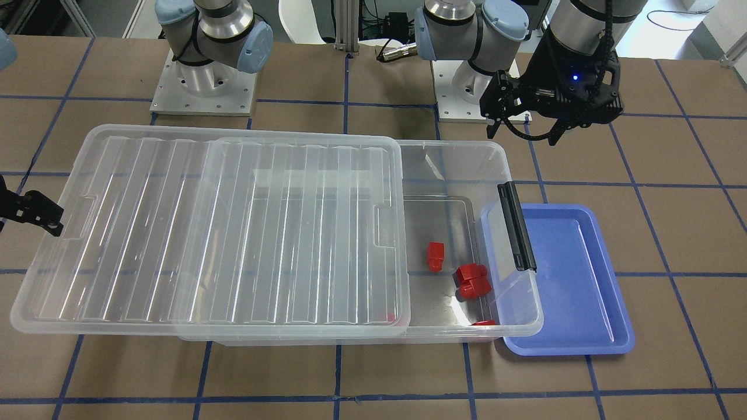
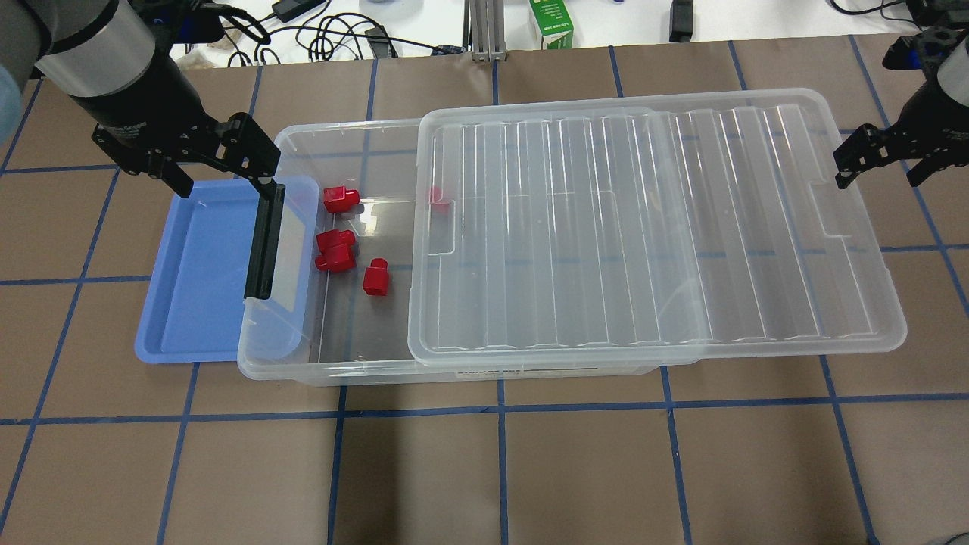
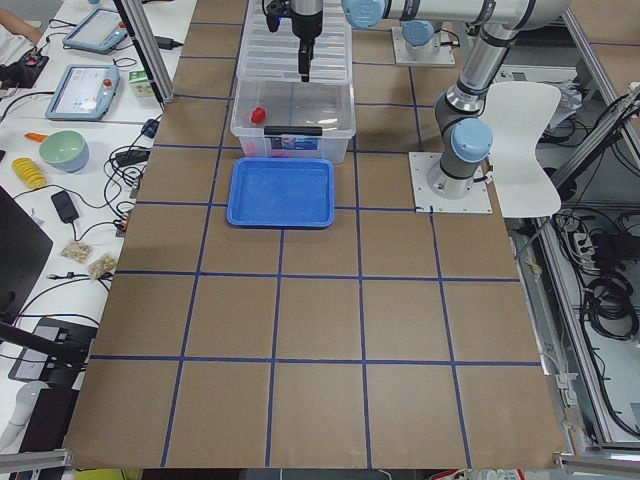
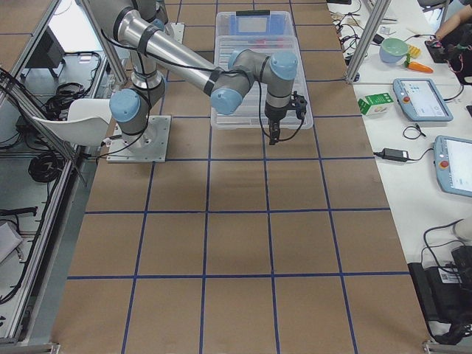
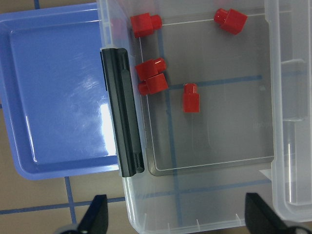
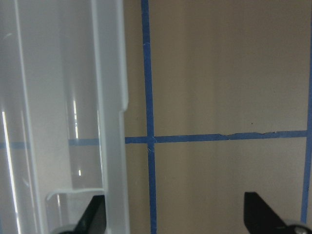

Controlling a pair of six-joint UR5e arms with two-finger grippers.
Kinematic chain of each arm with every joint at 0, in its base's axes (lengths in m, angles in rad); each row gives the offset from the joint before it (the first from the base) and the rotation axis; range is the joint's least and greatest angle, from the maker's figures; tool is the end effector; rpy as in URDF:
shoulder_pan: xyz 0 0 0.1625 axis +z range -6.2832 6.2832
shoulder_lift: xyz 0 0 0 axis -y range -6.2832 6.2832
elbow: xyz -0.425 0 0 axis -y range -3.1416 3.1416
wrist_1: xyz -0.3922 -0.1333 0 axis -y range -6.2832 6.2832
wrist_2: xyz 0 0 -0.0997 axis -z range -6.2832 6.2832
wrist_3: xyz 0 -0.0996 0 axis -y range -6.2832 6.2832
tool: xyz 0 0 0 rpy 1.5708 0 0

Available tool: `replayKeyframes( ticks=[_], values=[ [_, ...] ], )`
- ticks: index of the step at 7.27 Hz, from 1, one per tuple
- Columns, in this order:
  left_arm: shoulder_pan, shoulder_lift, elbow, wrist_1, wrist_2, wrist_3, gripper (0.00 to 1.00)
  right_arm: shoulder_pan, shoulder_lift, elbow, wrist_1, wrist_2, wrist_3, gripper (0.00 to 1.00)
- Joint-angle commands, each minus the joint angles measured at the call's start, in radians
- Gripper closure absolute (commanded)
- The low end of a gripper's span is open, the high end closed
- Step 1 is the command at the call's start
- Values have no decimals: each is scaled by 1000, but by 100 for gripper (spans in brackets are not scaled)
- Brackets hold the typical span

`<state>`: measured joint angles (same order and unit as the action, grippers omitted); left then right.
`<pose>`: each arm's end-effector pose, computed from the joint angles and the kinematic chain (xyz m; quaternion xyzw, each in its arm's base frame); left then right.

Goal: Place red block in blue tray from box

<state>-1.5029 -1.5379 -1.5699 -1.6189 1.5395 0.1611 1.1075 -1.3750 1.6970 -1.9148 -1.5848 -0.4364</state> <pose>-0.1038 -0.4844 0.4996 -0.0465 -0.9988 -0.0053 0.0164 -0.1307 -0.5569 0.3579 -0.0135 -0.9998 0.0069 0.0111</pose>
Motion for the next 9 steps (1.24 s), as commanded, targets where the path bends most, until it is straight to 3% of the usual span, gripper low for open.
replayKeyframes(
  ticks=[1, 2, 3, 5, 8, 9],
  values=[
    [-5, -39, -28, 51, -6, -91, 0, -24, -4, 1, 0, 6, -13, 0],
    [-19, -62, -65, 63, -4, -132, 0, -23, -6, 1, 2, 6, -12, 0],
    [-34, -79, -125, 191, -4, -143, 0, -15, -7, -2, 2, 6, -10, 0],
    [-45, -93, -192, 295, -7, -136, 21, -2, -12, -67, 35, 23, -7, 0],
    [-45, -117, -232, 297, -7, -138, 30, 21, -116, -245, 375, 22, 47, 0],
    [-45, -143, -236, 310, -9, -138, 30, 22, -168, -253, 446, 13, 62, 0]
  ],
)
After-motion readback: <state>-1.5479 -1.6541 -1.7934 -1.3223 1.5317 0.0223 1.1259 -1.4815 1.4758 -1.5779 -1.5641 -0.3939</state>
